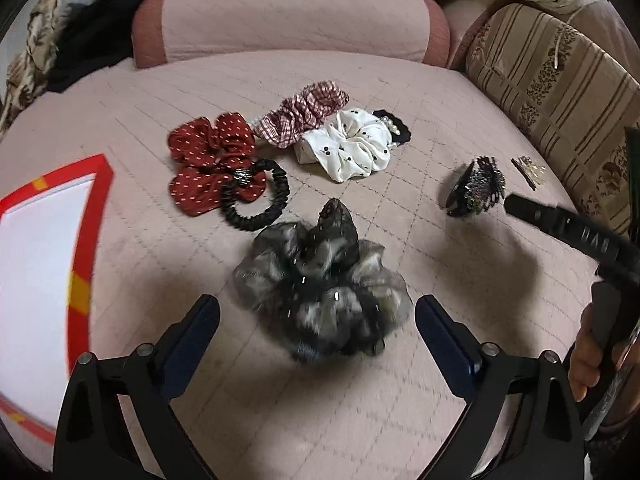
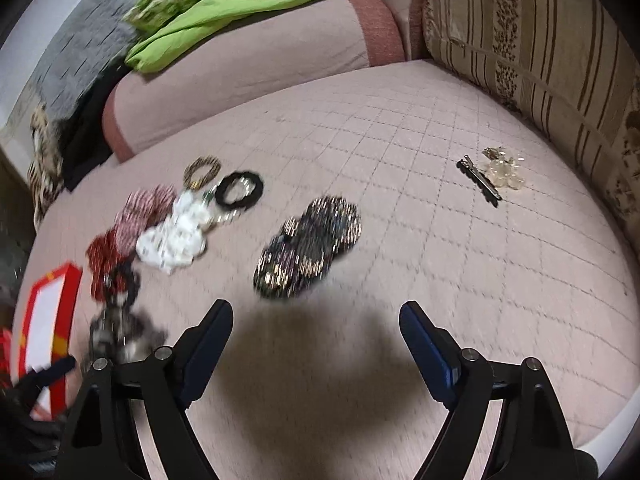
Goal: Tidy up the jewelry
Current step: 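Grasp the black sheer scrunchie with the left gripper while the right grasps the rhinestone claw clip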
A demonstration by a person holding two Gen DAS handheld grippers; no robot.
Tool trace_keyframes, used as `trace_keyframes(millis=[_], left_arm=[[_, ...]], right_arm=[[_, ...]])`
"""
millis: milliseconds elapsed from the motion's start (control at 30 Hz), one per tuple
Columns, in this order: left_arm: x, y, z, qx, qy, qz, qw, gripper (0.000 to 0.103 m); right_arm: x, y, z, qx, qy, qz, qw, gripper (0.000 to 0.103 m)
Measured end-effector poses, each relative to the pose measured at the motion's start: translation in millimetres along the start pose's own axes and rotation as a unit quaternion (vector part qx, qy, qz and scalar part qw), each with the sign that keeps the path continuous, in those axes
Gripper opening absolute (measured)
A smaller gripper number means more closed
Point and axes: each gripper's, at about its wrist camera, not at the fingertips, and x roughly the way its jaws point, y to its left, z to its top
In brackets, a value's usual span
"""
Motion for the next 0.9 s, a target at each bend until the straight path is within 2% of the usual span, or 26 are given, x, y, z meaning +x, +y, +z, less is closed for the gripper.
trace_keyframes(millis=[233, 433, 500, 567, 667, 900], left_arm=[[25.2, 3.6, 10.3, -0.009, 0.029, -0.01, 0.9995, 0.077], [29.6, 3.5, 9.0, -0.007, 0.033, -0.003, 0.9994, 0.053], [28.7, 2.7, 8.4, -0.008, 0.032, -0.007, 0.9994, 0.036], [26.3, 2.6, 6.1, -0.01, 0.03, -0.011, 0.9994, 0.028], [16.2, 3.0, 0.9, -0.011, 0.025, -0.018, 0.9995, 0.022], [-23.2, 20.9, -6.7, -0.037, 0.001, -0.031, 0.9988, 0.019]], right_arm=[[32.7, -6.4, 23.7, 0.058, 0.023, 0.006, 0.998, 0.089], [49.8, -4.0, 27.0, 0.079, 0.039, 0.0, 0.996, 0.089], [51.3, -1.5, 26.9, 0.074, 0.039, -0.005, 0.997, 0.08], [53.8, -0.1, 26.7, 0.069, 0.042, -0.002, 0.997, 0.051], [51.7, 2.5, 26.0, 0.063, 0.044, 0.012, 0.997, 0.036], [23.7, 13.2, 18.0, 0.026, 0.025, 0.029, 0.999, 0.032]])
